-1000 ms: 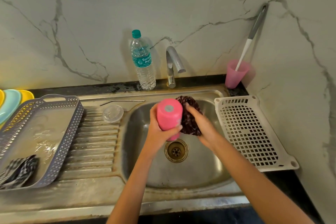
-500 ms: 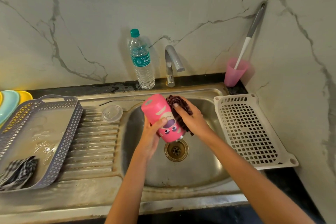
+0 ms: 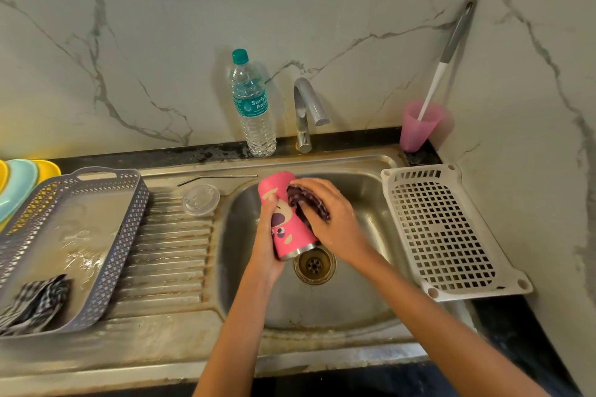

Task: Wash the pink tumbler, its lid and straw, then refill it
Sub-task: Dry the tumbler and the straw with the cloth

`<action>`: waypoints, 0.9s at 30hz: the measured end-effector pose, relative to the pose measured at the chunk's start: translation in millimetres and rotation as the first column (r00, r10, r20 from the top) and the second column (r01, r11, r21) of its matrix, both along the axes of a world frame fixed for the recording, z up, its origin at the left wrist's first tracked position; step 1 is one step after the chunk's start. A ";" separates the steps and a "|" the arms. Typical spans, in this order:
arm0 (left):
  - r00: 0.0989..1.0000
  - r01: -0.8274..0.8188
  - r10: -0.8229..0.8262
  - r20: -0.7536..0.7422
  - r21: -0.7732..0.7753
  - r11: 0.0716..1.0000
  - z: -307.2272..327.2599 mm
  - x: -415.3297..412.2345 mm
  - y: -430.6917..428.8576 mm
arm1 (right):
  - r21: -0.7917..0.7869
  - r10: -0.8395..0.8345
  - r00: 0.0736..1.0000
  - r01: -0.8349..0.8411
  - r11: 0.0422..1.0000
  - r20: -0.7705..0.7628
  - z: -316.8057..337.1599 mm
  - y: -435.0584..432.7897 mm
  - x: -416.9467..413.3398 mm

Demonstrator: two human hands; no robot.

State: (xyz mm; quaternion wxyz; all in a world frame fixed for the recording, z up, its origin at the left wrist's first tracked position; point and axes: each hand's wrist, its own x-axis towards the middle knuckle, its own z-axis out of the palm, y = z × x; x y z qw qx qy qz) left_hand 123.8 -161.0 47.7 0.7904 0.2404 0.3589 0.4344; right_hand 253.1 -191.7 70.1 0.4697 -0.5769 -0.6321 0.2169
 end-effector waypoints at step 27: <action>0.508 -0.399 0.641 -0.575 0.503 0.767 -29.6 -148.8 19.8 | -0.608 -0.128 0.917 -0.142 0.781 -0.378 -29.9 17.3 -11.7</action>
